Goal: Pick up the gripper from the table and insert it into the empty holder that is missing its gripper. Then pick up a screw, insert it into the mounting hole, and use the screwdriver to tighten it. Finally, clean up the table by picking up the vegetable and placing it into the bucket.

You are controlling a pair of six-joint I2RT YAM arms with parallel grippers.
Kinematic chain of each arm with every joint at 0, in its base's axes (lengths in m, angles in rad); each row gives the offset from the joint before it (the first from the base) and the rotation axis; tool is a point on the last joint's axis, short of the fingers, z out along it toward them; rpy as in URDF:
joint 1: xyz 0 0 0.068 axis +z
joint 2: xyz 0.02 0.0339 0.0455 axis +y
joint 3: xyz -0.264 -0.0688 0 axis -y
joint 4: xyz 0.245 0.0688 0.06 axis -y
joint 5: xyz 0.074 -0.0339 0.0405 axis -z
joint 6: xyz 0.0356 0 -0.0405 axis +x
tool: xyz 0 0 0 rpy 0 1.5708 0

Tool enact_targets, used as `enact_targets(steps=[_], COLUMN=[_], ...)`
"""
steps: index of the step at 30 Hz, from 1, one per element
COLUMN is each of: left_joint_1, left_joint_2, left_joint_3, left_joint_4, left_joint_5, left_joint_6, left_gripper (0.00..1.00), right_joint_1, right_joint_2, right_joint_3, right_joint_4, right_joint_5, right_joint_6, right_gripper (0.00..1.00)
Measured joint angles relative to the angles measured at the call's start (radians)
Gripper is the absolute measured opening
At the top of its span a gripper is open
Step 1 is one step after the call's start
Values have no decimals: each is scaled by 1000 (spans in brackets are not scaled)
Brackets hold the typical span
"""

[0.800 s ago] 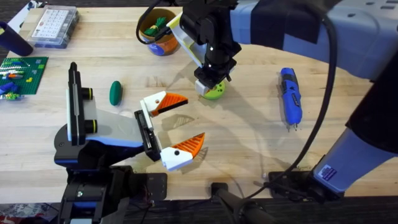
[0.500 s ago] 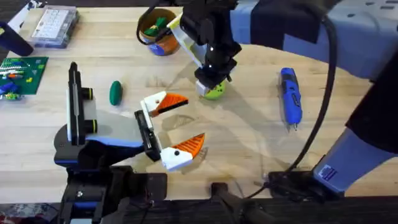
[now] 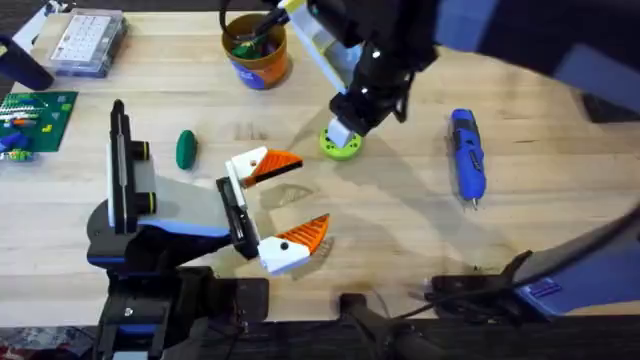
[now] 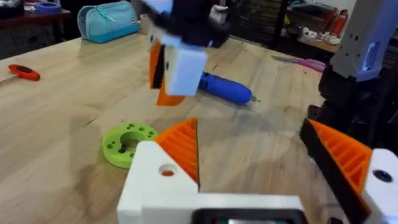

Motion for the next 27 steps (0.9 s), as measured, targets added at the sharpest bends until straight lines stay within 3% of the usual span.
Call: enact_targets(steps=[5,14,19,27], left_joint_1=[0,0,0,0], left_joint_2=[0,0,0,0], left_joint_3=[0,0,0,0], left_joint_4=[0,0,0,0], left_joint_5=[0,0,0,0], left_joint_6=[0,0,0,0], left_gripper=[989,989,989,989], right_joint_1=[0,0,0,0], right_joint_2=[-87,-304,-286,-189], right_joint_3=[-42,-324,-395,-401], right_joint_4=[5,275,387,523], right_joint_5=[0,-52,-81,-90], right_joint_6=[31,72,76,78], right_gripper=[432,432,432,432])
